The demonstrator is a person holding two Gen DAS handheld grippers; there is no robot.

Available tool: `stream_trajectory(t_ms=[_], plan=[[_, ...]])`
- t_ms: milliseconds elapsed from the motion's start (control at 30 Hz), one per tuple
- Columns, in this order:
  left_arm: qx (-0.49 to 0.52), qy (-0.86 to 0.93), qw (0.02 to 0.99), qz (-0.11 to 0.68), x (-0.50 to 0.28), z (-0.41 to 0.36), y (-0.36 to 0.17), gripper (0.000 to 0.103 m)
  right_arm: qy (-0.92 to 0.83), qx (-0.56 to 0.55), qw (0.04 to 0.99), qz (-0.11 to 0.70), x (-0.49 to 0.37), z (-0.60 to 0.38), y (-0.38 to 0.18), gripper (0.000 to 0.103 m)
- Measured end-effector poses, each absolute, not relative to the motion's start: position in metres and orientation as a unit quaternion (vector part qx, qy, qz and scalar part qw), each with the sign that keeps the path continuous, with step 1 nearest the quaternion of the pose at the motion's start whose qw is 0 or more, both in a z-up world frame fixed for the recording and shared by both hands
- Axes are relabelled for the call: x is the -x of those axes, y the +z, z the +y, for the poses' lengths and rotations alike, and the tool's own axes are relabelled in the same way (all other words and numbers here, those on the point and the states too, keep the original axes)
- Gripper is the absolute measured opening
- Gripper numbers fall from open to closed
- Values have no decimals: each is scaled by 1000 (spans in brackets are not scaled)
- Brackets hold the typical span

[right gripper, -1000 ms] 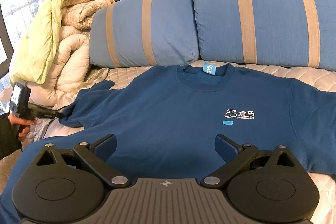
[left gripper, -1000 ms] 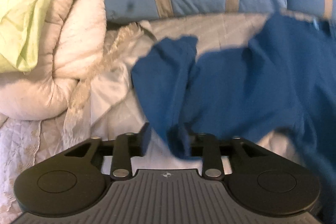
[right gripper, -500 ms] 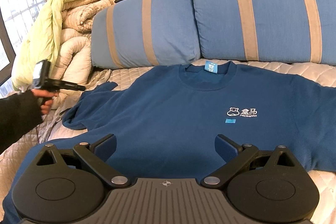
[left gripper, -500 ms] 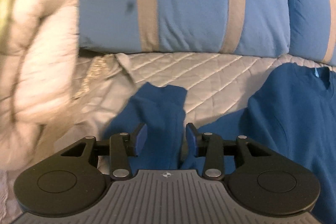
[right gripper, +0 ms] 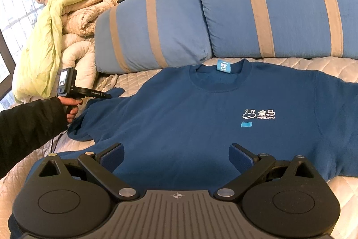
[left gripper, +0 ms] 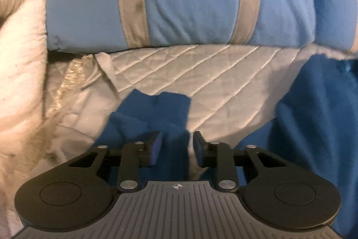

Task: Fold clothes
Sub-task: 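Hold the sleeve cuff in the left tool and pull it outward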

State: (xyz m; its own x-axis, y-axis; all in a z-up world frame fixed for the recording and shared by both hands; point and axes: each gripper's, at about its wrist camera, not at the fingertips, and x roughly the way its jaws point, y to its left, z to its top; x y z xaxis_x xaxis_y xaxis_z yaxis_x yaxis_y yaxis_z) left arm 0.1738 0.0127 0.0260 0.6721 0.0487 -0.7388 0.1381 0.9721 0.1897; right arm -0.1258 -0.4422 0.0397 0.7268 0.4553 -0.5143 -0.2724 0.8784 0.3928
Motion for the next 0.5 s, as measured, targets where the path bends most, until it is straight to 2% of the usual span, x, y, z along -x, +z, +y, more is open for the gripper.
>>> stream_trajectory(t_ms=[67,200,500], plan=[[-124,-14,908,401,-174,12,28,8,197,-146,918,312,126,-442,40,100],[-125,6,917,378,-166,17,45,7,192,-144,920,310,127,-442,40,100],[-123,28,957,261,-96,59,135,6,185,-132,924,308,129,-439,42,100]])
